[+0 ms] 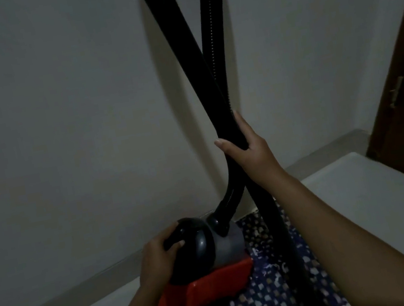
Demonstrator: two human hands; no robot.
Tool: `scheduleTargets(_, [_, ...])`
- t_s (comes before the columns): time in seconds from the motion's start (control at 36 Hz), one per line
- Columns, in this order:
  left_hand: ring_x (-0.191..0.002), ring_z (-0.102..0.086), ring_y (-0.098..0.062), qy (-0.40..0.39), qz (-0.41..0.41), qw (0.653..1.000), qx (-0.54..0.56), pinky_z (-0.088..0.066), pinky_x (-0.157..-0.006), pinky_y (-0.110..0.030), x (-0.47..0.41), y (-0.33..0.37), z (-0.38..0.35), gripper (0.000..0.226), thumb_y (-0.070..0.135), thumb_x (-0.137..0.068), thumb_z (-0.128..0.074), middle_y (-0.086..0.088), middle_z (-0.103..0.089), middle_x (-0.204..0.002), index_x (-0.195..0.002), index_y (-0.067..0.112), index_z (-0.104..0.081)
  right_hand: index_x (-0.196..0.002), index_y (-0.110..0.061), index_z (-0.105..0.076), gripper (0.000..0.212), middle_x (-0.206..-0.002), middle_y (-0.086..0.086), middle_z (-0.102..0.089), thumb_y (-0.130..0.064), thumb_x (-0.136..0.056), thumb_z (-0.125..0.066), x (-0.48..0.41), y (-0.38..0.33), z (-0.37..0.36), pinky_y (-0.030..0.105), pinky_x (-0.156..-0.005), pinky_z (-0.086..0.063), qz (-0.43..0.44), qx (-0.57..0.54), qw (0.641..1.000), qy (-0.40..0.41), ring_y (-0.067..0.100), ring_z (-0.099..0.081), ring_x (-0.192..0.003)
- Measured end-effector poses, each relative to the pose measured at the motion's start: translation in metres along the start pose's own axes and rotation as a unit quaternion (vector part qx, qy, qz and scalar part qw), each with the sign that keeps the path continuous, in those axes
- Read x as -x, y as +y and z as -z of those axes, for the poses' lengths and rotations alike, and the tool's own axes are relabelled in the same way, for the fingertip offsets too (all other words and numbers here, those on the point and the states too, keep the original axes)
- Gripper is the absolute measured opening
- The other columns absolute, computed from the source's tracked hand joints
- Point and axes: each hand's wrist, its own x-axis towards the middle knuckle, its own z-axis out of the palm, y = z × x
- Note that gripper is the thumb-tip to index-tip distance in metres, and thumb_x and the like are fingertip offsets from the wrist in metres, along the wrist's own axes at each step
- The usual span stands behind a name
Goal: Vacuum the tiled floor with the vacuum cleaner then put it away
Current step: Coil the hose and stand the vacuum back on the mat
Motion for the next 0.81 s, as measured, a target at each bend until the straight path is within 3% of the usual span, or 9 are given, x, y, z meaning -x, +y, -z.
scheduleTargets(0.08, [-0.109, -0.056, -0.01, -0.022, 0.005, 1.0, 0.005, -0.043, -0.095, -0.025, -0.001, -0.008, -0.008, 0.047, 0.0, -0.079, -0.068, -0.004, -0.066, -0.12, -0.123, 0.013, -0.061, -0.152, -0.021, -0.022, 0.081, -0.134, -0.018, -0.042, -0.04, -0.086, -0.065, 0.006, 0.0, -0.002, 0.011, -0.101, -0.034, -0.009, 0.021, 0.999, 0.025, -0.005, -0.042, -0.122])
scheduleTargets(0.22, [-0.107, -0.06, -0.008, -0.062, -0.044, 0.997, 0.0, -0.04, -0.087, -0.017, -0.006, -0.012, -0.02, 0.045, 0.001, -0.08, -0.067, 0.012, -0.064, -0.11, -0.12, 0.021, -0.064, -0.153, -0.022, -0.012, 0.099, -0.158, -0.001, -0.025, -0.067, -0.077, -0.058, 0.026, 0.009, -0.006, 0.034, -0.119, -0.025, -0.013, 0.069, 0.994, 0.079, 0.01, -0.025, -0.143])
scheduleTargets(0.31, [-0.106, -0.062, -0.01, -0.071, -0.062, 0.995, -0.019, -0.043, -0.089, -0.019, -0.011, -0.014, -0.025, 0.045, 0.004, -0.079, -0.068, 0.012, -0.066, -0.109, -0.118, 0.025, -0.065, -0.153, -0.025, -0.011, 0.096, -0.161, 0.0, -0.01, -0.067, -0.076, -0.05, 0.036, 0.011, -0.01, 0.033, -0.12, -0.014, -0.012, 0.097, 0.989, 0.111, 0.01, -0.01, -0.147])
scheduleTargets(0.42, [-0.106, -0.059, -0.006, -0.075, -0.074, 0.994, -0.042, -0.039, -0.085, -0.013, -0.017, -0.011, -0.034, 0.044, 0.005, -0.08, -0.067, 0.01, -0.066, -0.111, -0.12, 0.021, -0.064, -0.152, -0.02, -0.021, 0.083, -0.156, 0.0, -0.028, -0.058, -0.084, -0.049, 0.044, 0.013, -0.016, 0.034, -0.118, -0.026, 0.025, 0.1, 0.985, 0.135, 0.009, -0.025, -0.144])
scheduleTargets(0.53, [-0.107, -0.062, -0.012, -0.083, -0.063, 0.992, -0.064, -0.045, -0.086, -0.02, -0.024, -0.007, -0.044, 0.042, 0.011, -0.08, -0.068, 0.005, -0.07, -0.113, -0.12, 0.025, -0.064, -0.146, -0.016, -0.034, 0.06, -0.137, -0.011, -0.049, -0.033, -0.093, -0.055, 0.046, 0.011, -0.016, 0.013, -0.105, -0.038, 0.064, 0.069, 0.987, 0.128, -0.006, -0.047, -0.124])
scheduleTargets(0.58, [-0.107, -0.064, -0.016, -0.093, -0.06, 0.991, -0.078, -0.05, -0.092, -0.031, -0.031, -0.013, -0.049, 0.043, 0.018, -0.078, -0.068, 0.003, -0.071, -0.113, -0.118, 0.033, -0.064, -0.144, -0.024, -0.036, 0.053, -0.131, -0.012, -0.055, -0.026, -0.095, -0.056, 0.045, 0.013, -0.016, 0.017, -0.1, -0.044, 0.083, 0.047, 0.987, 0.128, -0.004, -0.054, -0.117])
scheduleTargets(0.64, [-0.107, -0.065, -0.019, -0.108, -0.061, 0.988, -0.087, -0.052, -0.092, -0.038, -0.042, -0.023, -0.058, 0.044, 0.028, -0.074, -0.064, 0.002, -0.072, -0.113, -0.117, 0.038, -0.061, -0.143, -0.03, -0.036, 0.053, -0.128, -0.002, -0.06, -0.026, -0.095, -0.057, 0.044, 0.017, -0.016, 0.025, -0.083, -0.054, 0.095, 0.035, 0.987, 0.128, 0.009, -0.064, -0.103])
scheduleTargets(0.72, [-0.109, -0.064, -0.021, -0.134, -0.069, 0.982, -0.111, -0.051, -0.093, -0.037, -0.042, -0.011, -0.062, 0.044, 0.033, -0.075, -0.064, -0.002, -0.07, -0.115, -0.119, 0.038, -0.061, -0.143, -0.039, -0.033, 0.055, -0.106, -0.006, -0.066, -0.024, -0.095, -0.056, 0.041, 0.018, -0.015, 0.022, -0.059, -0.049, 0.113, 0.032, 0.986, 0.118, 0.008, -0.058, -0.066])
scheduleTargets(0.81, [-0.109, -0.063, -0.022, -0.132, -0.06, 0.981, -0.131, -0.05, -0.091, -0.032, -0.041, -0.001, -0.064, 0.04, 0.026, -0.08, -0.067, -0.003, -0.07, -0.116, -0.12, 0.032, -0.062, -0.138, -0.051, -0.027, 0.057, -0.078, -0.006, -0.063, -0.023, -0.095, -0.053, 0.038, 0.015, -0.009, 0.022, -0.052, -0.048, 0.144, 0.031, 0.983, 0.113, 0.016, -0.048, -0.056])
